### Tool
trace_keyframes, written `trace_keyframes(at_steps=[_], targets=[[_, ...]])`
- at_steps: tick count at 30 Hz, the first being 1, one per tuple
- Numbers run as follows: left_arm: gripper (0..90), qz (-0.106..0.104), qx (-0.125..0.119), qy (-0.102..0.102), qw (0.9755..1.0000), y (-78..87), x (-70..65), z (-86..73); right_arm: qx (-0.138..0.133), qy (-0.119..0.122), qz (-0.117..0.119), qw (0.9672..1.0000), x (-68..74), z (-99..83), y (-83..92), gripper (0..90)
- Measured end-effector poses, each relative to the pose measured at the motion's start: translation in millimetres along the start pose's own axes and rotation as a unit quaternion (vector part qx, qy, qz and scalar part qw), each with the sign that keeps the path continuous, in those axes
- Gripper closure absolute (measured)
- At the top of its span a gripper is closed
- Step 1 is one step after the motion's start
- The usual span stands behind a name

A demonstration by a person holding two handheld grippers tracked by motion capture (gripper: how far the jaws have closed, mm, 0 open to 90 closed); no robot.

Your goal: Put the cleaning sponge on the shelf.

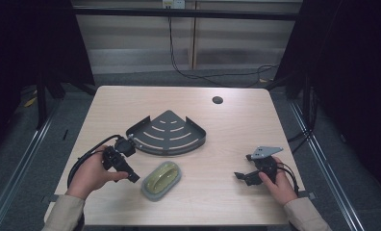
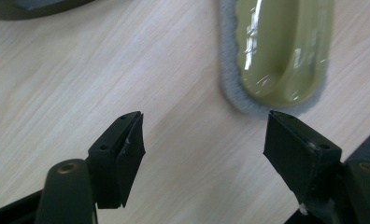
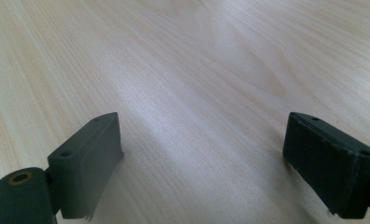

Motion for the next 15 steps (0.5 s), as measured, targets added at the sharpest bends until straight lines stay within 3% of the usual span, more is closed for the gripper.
trace_keyframes(at_steps=[2, 15], targets=[[29.8, -0.002, 0.011, -0.010, 0.9999, 1.1, -4.8, 8.5, -0.001, 0.000, 0.001, 1.0000, 0.1, 0.0, -0.1, 11.3], [33.5, -0.018, 0.034, -0.023, 0.9990, -1.4, -25.4, 35.7, 0.000, 0.000, 0.000, 1.0000, 0.0, 0.0, 0.0, 11.3]])
Point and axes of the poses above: each handheld gripper's, and its own axes: y roughly backward along the jaws, z roughly out of its top, x roughly to its left, the point moved 7 cm from there along -y, roughly forward along the jaws, and after that the axes turned 3 degrees about y, right-handed, at the moved point
